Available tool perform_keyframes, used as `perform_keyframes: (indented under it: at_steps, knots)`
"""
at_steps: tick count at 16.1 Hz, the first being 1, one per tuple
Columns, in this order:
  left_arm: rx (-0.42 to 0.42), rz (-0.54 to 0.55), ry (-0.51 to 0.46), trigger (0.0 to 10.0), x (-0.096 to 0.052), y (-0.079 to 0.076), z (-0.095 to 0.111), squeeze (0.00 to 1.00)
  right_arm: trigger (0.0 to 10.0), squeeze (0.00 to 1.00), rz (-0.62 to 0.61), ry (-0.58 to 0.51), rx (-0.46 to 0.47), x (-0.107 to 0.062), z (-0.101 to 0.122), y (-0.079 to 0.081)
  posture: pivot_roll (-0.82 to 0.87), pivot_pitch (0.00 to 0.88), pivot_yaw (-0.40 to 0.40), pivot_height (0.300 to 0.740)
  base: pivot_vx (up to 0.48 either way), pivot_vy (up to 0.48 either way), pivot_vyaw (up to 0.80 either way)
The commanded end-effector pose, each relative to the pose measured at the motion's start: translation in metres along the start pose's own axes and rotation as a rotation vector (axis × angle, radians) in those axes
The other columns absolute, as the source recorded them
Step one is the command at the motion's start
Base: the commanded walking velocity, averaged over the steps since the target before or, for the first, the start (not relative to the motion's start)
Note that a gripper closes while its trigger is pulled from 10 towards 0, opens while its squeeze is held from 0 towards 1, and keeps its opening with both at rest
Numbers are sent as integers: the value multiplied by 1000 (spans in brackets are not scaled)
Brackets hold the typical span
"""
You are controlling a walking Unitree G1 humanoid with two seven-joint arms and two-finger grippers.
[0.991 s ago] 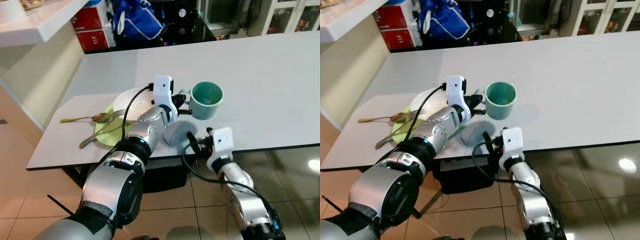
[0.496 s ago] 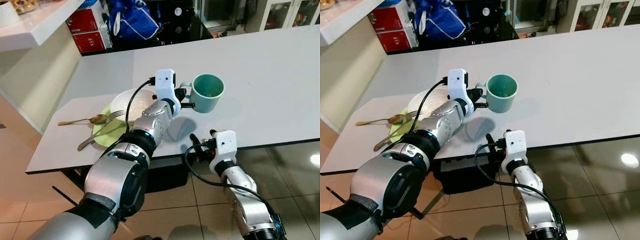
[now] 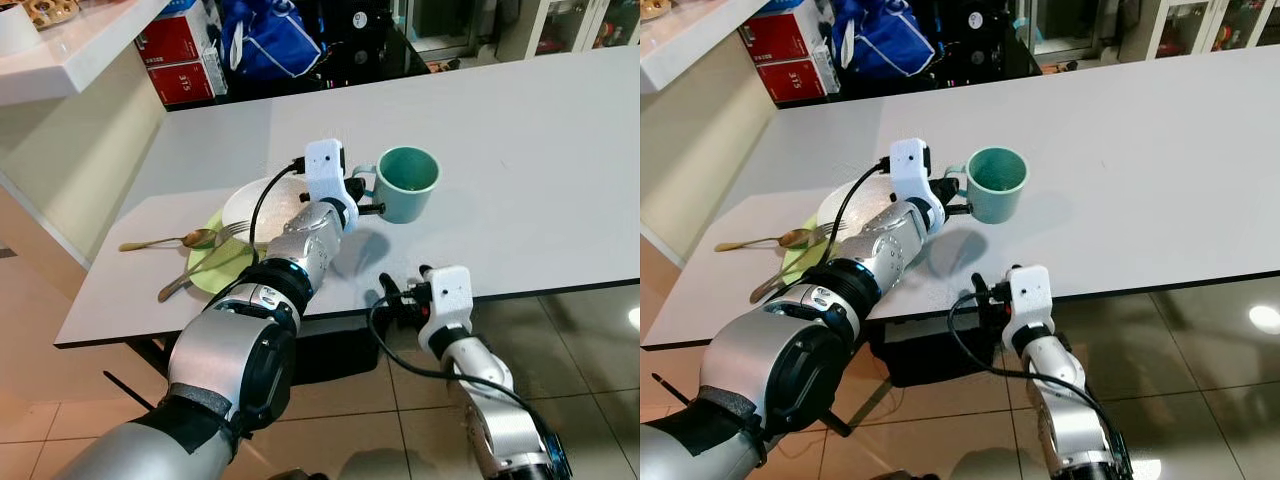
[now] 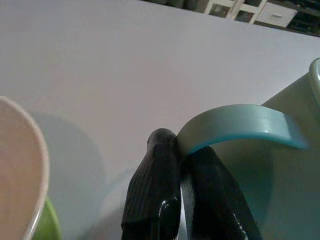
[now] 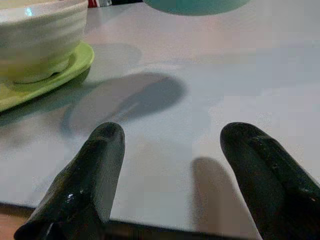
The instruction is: Setting the table
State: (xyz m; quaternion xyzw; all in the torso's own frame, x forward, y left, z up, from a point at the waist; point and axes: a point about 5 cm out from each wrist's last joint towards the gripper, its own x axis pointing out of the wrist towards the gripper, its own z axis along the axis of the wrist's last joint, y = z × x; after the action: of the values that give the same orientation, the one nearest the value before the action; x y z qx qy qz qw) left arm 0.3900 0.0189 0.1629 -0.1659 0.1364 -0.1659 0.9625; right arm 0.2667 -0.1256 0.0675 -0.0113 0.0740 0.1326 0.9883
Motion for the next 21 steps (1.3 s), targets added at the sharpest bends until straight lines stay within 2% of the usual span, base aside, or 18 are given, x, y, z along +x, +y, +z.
perform_keyframes:
  at_steps: [1, 5, 8, 12, 17, 18, 21]
  knots:
    - [-24, -22, 19, 0, 1, -18, -5, 0, 10000, 0, 11, -11, 0, 0, 5, 5, -153, 0, 196, 740, 0, 0, 0]
    - [-49, 40, 74, 0, -1, -9, -21, 0, 10000, 0, 11, 2, -1, -4, 2, 5, -166, 0, 197, 740, 0, 0, 0]
    - [-97, 129, 102, 0, -4, -1, -35, 0, 10000, 0, 13, 6, -2, -9, 3, 8, -194, 0, 197, 740, 0, 0, 0]
    - [-105, 126, 94, 0, -4, -4, -38, 0, 10000, 0, 11, 23, -18, -20, 1, 3, -213, 0, 184, 740, 0, 0, 0]
    - [-91, 104, 96, 0, -4, -9, -39, 0, 10000, 0, 10, 28, -28, -23, 5, 2, -227, 0, 180, 740, 0, 0, 0]
    - [-93, 96, 91, 0, -3, -11, -38, 1000, 10000, 0, 13, 31, -31, -24, 5, 2, -233, 0, 177, 740, 0, 0, 0]
    - [-93, 97, 88, 0, -3, -12, -38, 1000, 10000, 0, 13, 41, -33, -28, 4, 1, -240, 0, 175, 740, 0, 0, 0]
